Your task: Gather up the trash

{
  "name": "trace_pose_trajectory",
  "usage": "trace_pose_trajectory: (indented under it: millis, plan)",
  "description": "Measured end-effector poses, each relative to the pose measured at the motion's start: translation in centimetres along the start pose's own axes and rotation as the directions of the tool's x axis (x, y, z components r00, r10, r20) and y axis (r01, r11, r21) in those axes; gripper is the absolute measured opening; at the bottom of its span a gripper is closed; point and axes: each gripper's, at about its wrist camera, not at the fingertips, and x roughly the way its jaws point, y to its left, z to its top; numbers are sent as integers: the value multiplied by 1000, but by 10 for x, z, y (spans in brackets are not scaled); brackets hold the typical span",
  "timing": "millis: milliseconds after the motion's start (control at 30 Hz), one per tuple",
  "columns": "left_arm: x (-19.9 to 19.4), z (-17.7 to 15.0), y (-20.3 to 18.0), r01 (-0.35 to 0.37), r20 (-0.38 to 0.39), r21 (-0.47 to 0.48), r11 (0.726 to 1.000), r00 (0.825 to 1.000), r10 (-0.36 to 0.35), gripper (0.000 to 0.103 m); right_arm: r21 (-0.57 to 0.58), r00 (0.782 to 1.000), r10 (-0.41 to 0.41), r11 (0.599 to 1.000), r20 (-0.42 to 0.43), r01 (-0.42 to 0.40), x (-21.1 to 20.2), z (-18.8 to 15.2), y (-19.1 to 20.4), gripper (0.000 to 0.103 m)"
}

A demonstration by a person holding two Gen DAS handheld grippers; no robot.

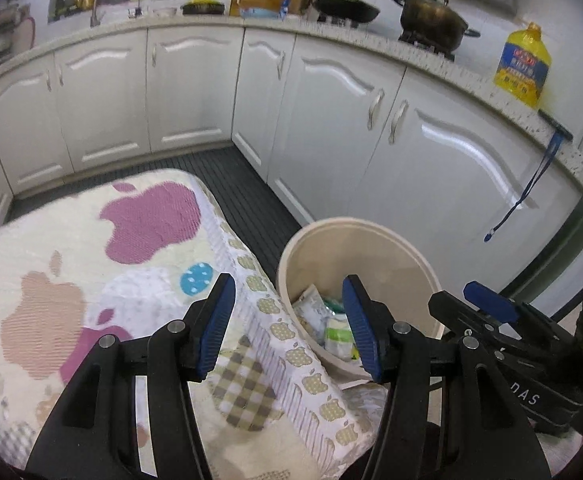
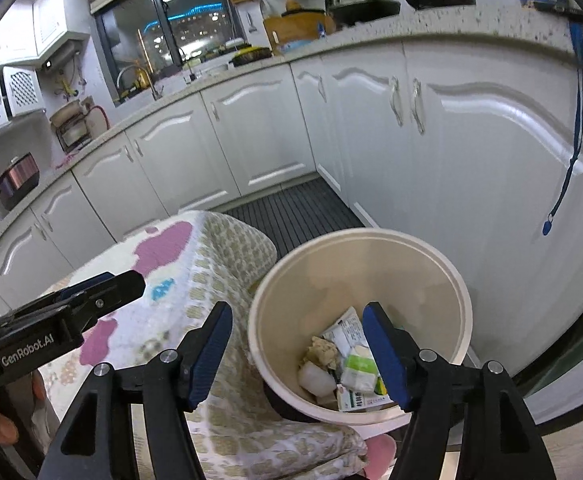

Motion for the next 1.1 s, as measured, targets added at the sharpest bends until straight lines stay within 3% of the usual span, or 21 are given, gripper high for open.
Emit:
trace_pose_trajectory:
  millis: [333,533,767,1000,1067,1100]
  plan:
    - [-50,2,-5,-86,122,53,995,989,79,54,-9,997,5,1000,73,-5,-28,9,21,70]
    - [-69,-1,-7,-114,164,59,992,981,103,54,-38,990,3,999,141,3,-50,11,31,76]
    - [-84,-2,-10,-117,203,63,991,974,102,54,-55,978,-24,998,207,36,-67,12,39,77]
    - [-102,-1,-9,-135,260,76,988,959,111,55,-51,966,-24,998,258,38,-80,14,40,89]
    - [-107,-2,-6,-137,275,70,988,955,113,63,-51,963,-25,998,269,40,-82,15,41,91]
    - [-109,-2,-5,-140,283,66,988,952,116,72,-51,962,-26,998,272,41,-83,15,42,92]
